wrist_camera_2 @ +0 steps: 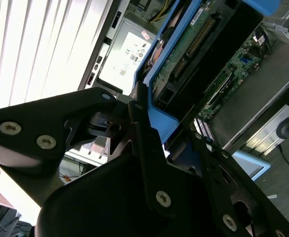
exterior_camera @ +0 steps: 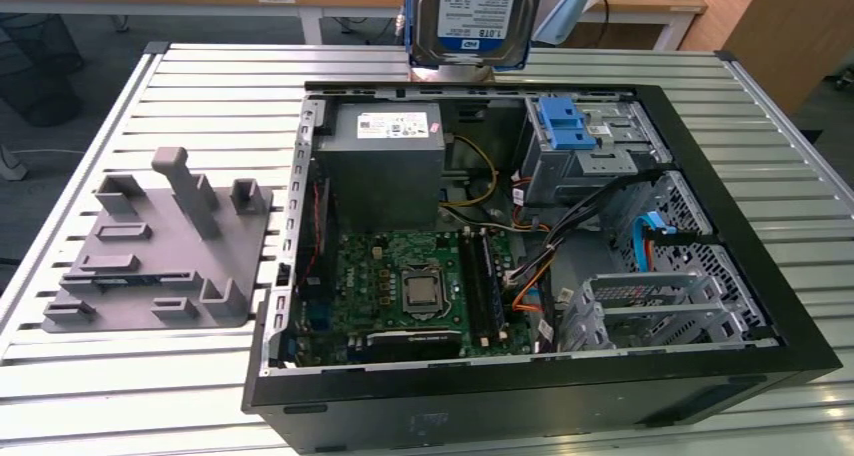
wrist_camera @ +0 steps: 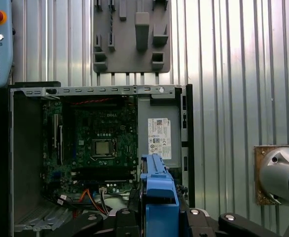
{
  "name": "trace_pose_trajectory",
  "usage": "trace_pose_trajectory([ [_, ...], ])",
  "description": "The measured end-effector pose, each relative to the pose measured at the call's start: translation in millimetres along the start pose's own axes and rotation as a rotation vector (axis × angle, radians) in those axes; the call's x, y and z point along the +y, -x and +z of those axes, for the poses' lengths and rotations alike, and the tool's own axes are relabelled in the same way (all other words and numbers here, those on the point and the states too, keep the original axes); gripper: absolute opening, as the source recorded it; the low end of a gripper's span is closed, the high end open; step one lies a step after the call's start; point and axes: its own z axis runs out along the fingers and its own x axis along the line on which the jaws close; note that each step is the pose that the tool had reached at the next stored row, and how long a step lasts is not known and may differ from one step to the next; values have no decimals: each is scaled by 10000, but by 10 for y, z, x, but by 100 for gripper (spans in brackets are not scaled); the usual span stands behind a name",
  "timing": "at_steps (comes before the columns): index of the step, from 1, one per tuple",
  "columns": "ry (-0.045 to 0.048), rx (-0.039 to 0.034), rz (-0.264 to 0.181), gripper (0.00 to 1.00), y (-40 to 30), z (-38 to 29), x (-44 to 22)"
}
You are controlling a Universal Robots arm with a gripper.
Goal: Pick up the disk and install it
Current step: 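Pick up the disk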
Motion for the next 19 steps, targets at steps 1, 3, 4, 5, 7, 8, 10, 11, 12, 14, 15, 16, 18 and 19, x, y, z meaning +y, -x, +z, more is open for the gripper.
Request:
trace_pose_trajectory([
  [1, 0, 0, 0, 36, 0, 0, 0],
  [3, 0, 1, 0, 36, -1, 0, 0],
  [4, 1, 1, -2, 36, -6, -1, 0],
  [5, 2, 2, -2, 36, -17, -1, -1],
  [7, 1, 1, -1, 36, -48, -1, -2],
  [8, 1, 1, -1, 36, -65, -1, -3],
  [10, 1, 1, 0, 36, -95, -2, -4],
  [11, 0, 1, 0, 36, -108, -2, -4],
  [12, 0, 1, -1, 36, -122, -2, -5],
  [14, 0, 1, -1, 36, -145, -2, -6],
  [15, 0, 1, 0, 36, -155, -3, -6],
  [16, 0, 1, -1, 36, -167, -3, -7],
  [18, -1, -1, 0, 36, -175, -2, -7],
  [19, -1, -1, 1, 36, -175, -2, -7],
])
